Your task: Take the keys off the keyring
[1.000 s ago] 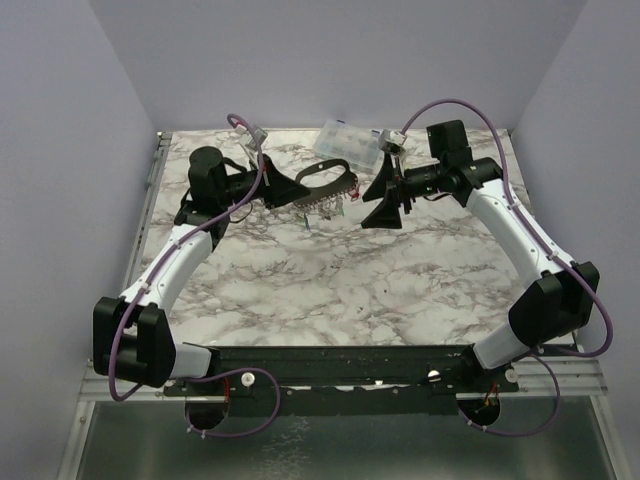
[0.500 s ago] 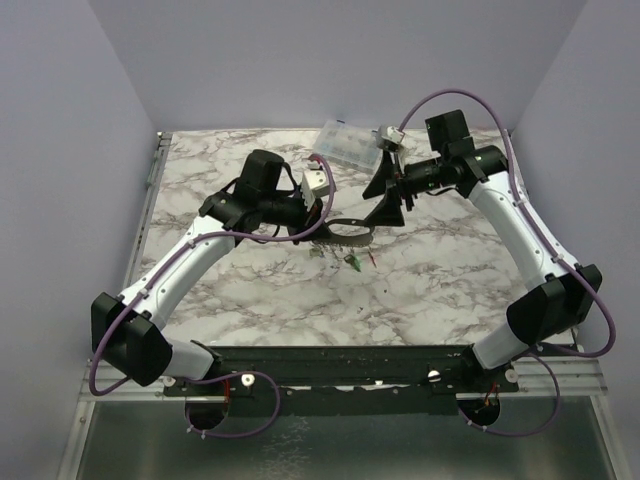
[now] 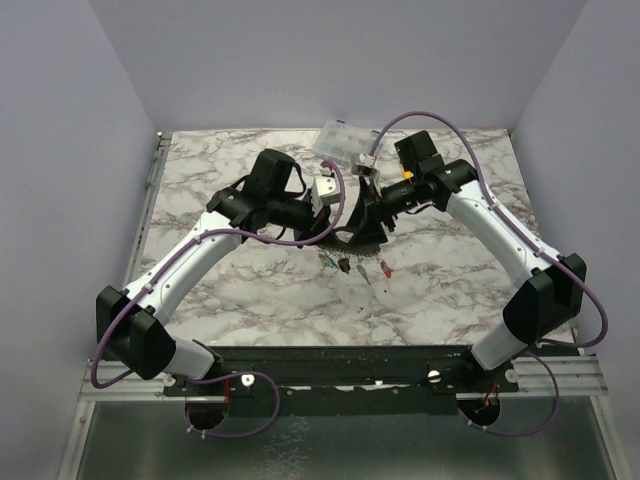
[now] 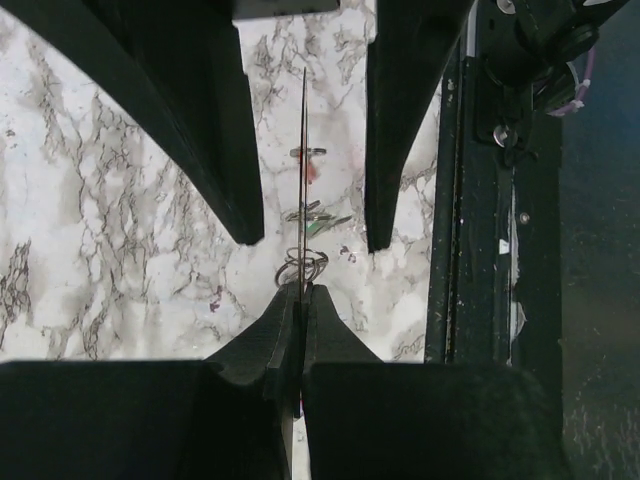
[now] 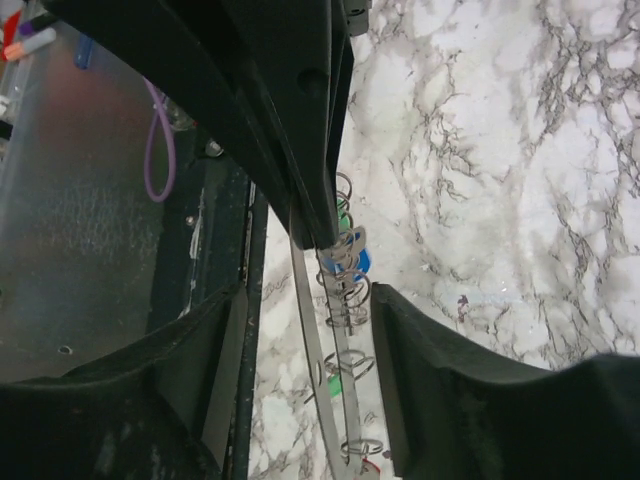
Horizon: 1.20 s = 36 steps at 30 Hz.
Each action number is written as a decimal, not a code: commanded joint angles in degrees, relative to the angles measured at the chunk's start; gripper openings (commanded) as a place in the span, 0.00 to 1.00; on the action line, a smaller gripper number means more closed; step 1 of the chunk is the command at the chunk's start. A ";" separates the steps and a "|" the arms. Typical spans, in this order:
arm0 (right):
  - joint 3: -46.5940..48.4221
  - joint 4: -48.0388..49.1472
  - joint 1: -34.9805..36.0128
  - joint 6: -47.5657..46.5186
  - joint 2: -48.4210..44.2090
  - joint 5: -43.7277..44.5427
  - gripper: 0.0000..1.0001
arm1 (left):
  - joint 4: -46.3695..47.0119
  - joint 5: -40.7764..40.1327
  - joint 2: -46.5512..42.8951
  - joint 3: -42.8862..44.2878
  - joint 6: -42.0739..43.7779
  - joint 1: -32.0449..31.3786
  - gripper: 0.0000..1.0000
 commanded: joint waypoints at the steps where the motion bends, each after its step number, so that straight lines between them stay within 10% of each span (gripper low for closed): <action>1: -2.56 2.27 1.94 1.00 1.49 -0.56 0.51 | -0.52 4.01 -0.04 2.15 1.43 -0.23 0.00; 7: -2.98 2.18 3.44 1.31 1.89 -0.34 0.33 | -0.49 4.11 -0.27 2.06 1.30 -0.23 0.00; 11: -3.64 3.67 3.67 3.78 1.58 -0.62 0.01 | -0.52 3.66 -0.35 2.99 0.69 0.33 0.00; 19: -8.28 15.16 3.60 16.05 -2.71 -0.10 0.00 | 0.41 8.81 -4.11 3.64 -1.01 10.05 0.66; 36: -10.05 24.77 3.59 27.81 -4.95 -1.08 0.00 | 0.49 13.89 -11.25 -10.54 2.81 16.45 0.70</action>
